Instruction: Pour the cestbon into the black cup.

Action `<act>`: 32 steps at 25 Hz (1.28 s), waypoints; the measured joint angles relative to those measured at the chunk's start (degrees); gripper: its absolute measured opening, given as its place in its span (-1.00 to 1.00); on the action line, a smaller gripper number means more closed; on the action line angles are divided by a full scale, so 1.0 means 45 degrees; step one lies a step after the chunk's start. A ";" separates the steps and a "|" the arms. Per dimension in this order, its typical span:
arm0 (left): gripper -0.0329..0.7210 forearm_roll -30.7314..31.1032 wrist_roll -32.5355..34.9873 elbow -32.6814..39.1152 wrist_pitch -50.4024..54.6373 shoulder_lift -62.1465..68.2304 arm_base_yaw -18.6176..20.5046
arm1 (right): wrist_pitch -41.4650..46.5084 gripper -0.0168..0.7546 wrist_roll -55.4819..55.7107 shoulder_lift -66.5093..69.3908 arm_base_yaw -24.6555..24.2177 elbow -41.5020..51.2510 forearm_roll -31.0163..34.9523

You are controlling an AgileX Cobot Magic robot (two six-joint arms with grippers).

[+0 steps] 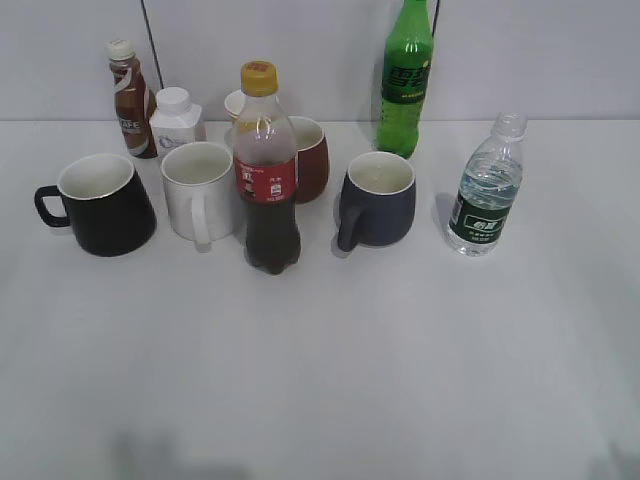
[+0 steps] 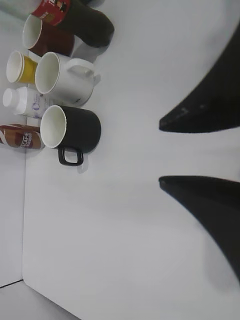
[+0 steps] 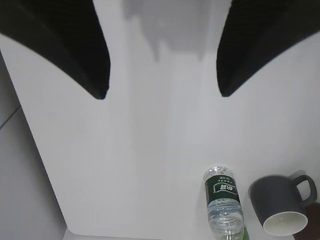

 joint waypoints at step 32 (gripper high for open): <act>-0.28 0.0000 0.0000 0.0000 0.0000 0.0000 0.0000 | 0.0000 0.55 0.0000 0.0000 0.0000 0.0000 0.0000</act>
